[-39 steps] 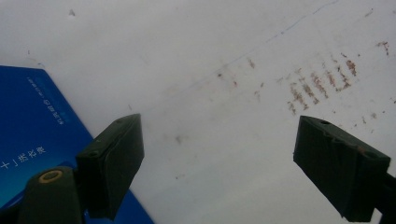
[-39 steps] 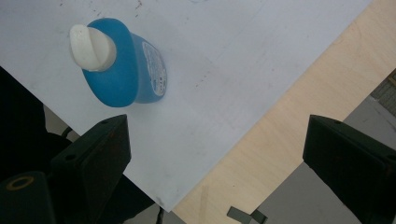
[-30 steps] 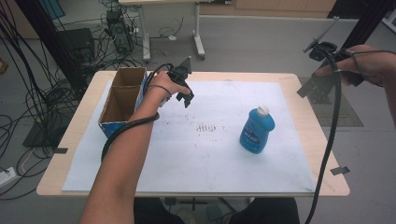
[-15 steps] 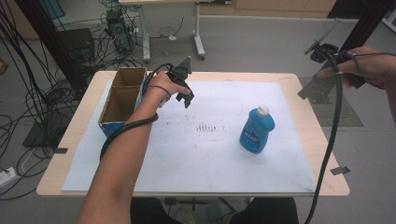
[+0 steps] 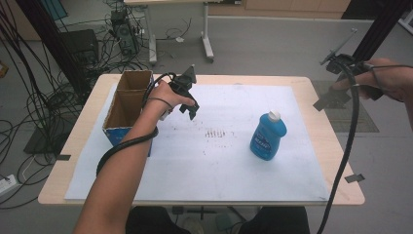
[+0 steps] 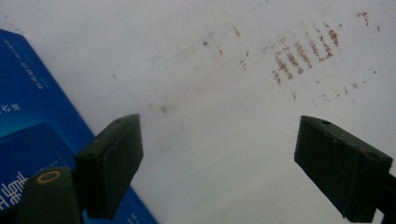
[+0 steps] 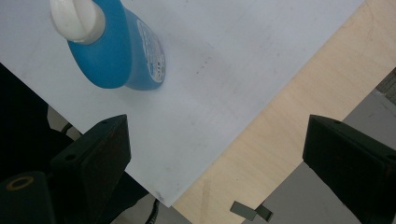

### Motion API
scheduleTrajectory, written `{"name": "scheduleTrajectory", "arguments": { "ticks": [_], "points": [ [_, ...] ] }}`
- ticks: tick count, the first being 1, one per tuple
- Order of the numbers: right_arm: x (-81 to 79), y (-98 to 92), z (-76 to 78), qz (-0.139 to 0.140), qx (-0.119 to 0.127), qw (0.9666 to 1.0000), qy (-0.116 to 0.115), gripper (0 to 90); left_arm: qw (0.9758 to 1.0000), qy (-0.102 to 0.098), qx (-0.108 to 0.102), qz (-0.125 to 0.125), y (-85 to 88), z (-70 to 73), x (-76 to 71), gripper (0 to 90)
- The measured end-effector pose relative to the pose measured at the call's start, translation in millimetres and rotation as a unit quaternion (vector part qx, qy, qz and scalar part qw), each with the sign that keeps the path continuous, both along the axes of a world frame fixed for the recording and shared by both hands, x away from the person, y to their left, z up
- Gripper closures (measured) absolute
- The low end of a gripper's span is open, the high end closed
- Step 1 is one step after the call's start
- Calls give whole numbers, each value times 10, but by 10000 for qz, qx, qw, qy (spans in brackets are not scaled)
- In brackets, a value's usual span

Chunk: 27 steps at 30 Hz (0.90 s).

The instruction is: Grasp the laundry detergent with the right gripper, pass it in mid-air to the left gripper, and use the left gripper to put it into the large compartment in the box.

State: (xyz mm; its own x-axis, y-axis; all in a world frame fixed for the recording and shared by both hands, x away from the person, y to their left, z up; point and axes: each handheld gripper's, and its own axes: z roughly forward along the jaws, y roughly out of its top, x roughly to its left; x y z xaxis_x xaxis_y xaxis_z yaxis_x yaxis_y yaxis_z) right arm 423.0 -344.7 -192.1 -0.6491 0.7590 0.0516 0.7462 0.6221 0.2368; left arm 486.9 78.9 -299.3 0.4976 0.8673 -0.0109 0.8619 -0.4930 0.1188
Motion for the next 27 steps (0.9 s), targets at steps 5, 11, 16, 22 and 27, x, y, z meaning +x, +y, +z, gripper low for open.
{"name": "scheduleTrajectory", "arguments": {
  "ticks": [5, 11, 16, 22, 27],
  "points": [
    [-18, -37, -42, -13, 39, 10000, 16, 75, 10000, -12, -27, -7, -4, 11, -69, 158],
    [-42, -71, -128, -16, 67, 10000, 53, 75, 9999, -8, -89, -60, -60, 18, -139, 158],
    [-50, -92, -202, -18, 65, 9999, 88, 75, 9999, 44, -81, -132, -97, 6, -201, 156],
    [-51, -124, -294, -55, 103, 9999, 111, 76, 9998, 65, -63, -167, -116, -20, -262, 155],
    [-62, -130, -361, -54, 95, 9999, 123, 76, 9998, 29, -102, -185, -117, -15, -318, 154]
  ]
}}
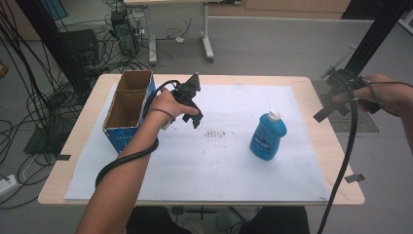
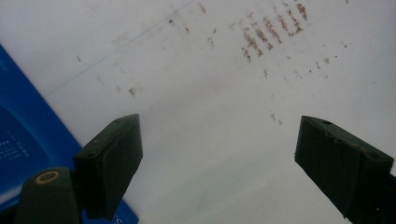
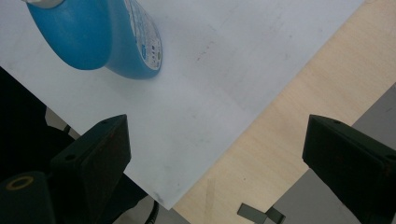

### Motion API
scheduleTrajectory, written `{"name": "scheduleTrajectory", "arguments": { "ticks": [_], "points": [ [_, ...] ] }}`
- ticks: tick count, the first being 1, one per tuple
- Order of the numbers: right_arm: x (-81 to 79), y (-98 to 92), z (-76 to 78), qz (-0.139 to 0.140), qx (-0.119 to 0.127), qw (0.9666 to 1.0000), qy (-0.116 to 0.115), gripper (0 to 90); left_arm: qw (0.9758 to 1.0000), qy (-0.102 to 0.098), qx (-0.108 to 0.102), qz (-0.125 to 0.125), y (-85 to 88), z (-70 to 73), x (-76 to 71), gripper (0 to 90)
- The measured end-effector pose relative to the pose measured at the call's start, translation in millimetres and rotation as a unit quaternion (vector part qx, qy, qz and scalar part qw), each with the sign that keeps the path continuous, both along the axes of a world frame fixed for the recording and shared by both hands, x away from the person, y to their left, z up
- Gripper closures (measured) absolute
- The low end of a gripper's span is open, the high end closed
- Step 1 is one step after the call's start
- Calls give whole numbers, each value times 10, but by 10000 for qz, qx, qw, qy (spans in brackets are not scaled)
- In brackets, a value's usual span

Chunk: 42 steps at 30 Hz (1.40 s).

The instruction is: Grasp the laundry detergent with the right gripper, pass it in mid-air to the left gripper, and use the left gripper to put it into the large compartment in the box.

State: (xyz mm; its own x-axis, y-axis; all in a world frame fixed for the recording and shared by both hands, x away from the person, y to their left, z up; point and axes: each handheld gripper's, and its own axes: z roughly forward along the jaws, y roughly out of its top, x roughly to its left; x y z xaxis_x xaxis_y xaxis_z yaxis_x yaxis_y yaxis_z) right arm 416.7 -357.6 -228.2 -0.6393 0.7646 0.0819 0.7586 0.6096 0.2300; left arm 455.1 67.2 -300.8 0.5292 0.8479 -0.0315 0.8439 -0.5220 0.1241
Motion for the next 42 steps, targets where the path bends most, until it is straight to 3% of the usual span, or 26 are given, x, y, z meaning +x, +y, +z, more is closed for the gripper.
{"name": "scheduleTrajectory", "arguments": {
  "ticks": [14, 35, 42],
  "points": [
    [-70, -3, -203, 23, -79, 9999, 78, 76, 9999, -102, -79, 17, 34, -22, -81, 152],
    [-281, -45, -410, 27, -37, 9998, 170, 76, 9999, -50, -112, 37, 35, -110, -136, 152],
    [-358, -30, -468, 54, -41, 9998, 168, 76, 9996, -133, -245, 97, 37, -106, -199, 152]
  ]
}}
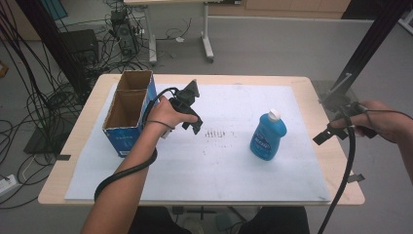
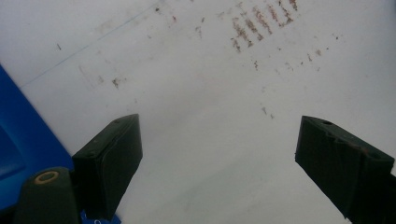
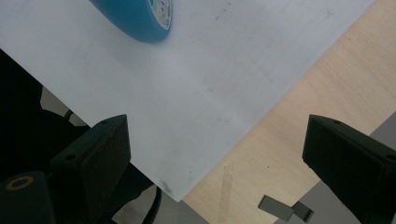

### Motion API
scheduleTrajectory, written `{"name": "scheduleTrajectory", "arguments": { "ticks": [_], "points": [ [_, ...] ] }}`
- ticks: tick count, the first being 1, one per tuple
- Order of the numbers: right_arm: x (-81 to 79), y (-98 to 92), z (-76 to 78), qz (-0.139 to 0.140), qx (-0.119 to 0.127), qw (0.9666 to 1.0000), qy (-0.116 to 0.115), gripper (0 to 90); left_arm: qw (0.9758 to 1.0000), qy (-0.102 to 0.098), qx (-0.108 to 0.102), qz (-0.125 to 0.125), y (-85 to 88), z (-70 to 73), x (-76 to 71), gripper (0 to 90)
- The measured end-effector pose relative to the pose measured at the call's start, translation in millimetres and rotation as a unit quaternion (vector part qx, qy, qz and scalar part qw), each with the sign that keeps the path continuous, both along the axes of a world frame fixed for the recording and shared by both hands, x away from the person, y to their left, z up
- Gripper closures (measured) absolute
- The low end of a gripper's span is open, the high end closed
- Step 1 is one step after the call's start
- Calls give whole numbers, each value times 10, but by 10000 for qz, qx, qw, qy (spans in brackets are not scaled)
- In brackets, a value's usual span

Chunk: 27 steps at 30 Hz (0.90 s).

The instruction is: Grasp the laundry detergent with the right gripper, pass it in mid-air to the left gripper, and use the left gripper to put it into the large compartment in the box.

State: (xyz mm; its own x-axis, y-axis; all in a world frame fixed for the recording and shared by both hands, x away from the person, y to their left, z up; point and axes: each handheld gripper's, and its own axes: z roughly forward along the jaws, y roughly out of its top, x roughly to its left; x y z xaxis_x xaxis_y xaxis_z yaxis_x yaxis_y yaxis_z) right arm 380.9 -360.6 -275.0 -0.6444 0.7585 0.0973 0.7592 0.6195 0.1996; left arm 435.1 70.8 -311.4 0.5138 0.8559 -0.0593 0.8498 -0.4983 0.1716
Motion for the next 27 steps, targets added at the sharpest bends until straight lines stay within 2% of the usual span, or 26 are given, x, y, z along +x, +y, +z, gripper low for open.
{"name": "scheduleTrajectory", "arguments": {
  "ticks": [12, 21, 27],
  "points": [
    [-82, 46, -66, 65, 55, 10000, -37, 76, 9999, -115, -68, 39, 42, -77, -129, 152],
    [-142, 81, -101, 78, 129, 9998, -120, 75, 9989, -290, -293, 240, 85, -155, -214, 152],
    [-193, 117, -148, 85, 72, 9998, -186, 74, 9985, -359, -318, 280, 91, -200, -287, 152]
  ]
}}
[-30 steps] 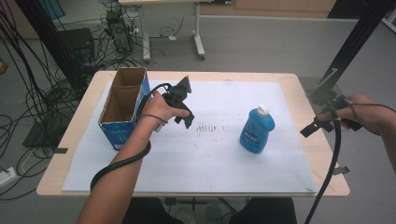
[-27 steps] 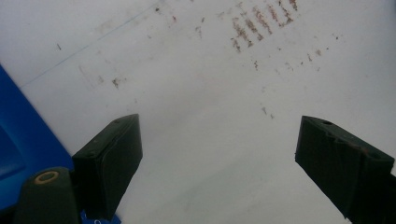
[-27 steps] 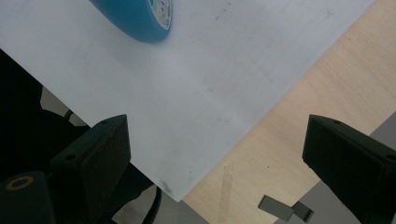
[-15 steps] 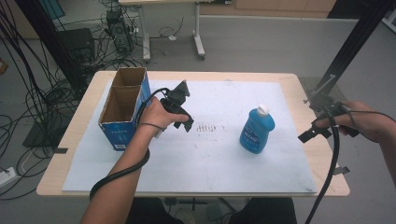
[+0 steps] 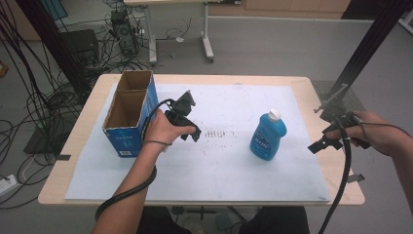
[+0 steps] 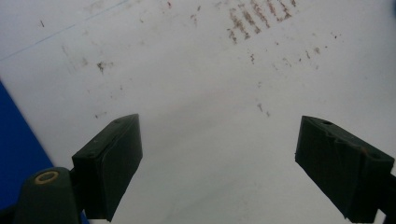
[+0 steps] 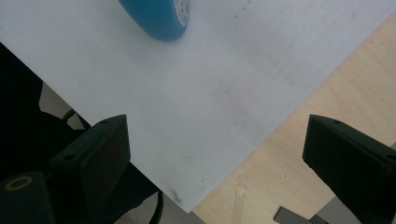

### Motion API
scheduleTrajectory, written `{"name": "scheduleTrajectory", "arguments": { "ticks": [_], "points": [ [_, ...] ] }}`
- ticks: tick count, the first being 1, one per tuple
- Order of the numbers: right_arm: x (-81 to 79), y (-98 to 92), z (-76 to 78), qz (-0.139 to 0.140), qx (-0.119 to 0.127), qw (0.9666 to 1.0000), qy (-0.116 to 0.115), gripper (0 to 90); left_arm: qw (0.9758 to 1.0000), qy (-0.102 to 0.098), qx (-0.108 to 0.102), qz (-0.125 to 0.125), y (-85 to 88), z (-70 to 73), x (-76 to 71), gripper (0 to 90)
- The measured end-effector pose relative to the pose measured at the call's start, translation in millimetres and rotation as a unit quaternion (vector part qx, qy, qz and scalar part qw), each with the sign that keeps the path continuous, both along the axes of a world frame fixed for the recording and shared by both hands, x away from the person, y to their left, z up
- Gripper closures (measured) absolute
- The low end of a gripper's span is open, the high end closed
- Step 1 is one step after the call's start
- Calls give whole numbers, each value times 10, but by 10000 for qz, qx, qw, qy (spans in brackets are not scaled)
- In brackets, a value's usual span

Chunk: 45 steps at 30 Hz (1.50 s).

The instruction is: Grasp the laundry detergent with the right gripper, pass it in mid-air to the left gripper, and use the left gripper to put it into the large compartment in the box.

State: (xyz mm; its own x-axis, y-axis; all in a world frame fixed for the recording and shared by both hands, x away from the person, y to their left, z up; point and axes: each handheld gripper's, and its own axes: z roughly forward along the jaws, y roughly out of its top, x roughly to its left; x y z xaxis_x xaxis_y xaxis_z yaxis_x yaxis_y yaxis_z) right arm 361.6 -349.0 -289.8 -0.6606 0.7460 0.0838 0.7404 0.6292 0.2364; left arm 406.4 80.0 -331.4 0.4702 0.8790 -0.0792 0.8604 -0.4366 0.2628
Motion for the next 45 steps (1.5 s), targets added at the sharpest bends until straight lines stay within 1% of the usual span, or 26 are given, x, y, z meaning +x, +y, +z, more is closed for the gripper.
{"name": "scheduleTrajectory", "arguments": {
  "ticks": [2, 6, 13, 17, 19, 25, 28, 34, 39, 42, 45],
  "points": [
    [-17, 4, -13, -3, -2, 10000, -29, 73, 10000, -30, -33, 12, 4, -9, -25, 150],
    [-36, 2, -51, -27, -8, 10000, -40, 72, 9999, -25, -95, 23, 21, -38, -67, 150],
    [-70, 13, -96, -29, 63, 10000, -65, 71, 9998, -16, -160, 74, 46, -89, -131, 150],
    [-91, 27, -96, -36, 155, 9998, -140, 70, 9999, 27, -149, 48, 54, -117, -163, 150],
    [-108, 47, -108, -20, 218, 9996, -157, 69, 9999, 55, -146, 12, 53, -131, -177, 150],
    [-139, 84, -139, 1, 296, 9994, -175, 66, 9999, 103, -104, -39, 40, -137, -208, 150],
    [-157, 107, -181, 24, 185, 9996, -191, 66, 9999, 116, -93, -75, 36, -138, -213, 150],
    [-198, 134, -275, 61, 224, 9996, -158, 67, 9998, 129, -94, -69, 42, -144, -211, 149],
    [-239, 153, -343, 48, 319, 9994, -147, 68, 9999, 144, -79, -20, 68, -161, -201, 147],
    [-249, 158, -358, 44, 349, 9993, -152, 68, 9999, 149, -66, -34, 73, -161, -202, 148],
    [-261, 166, -389, 51, 320, 9993, -169, 68, 9999, 152, -59, -16, 76, -170, -209, 147]
  ]
}}
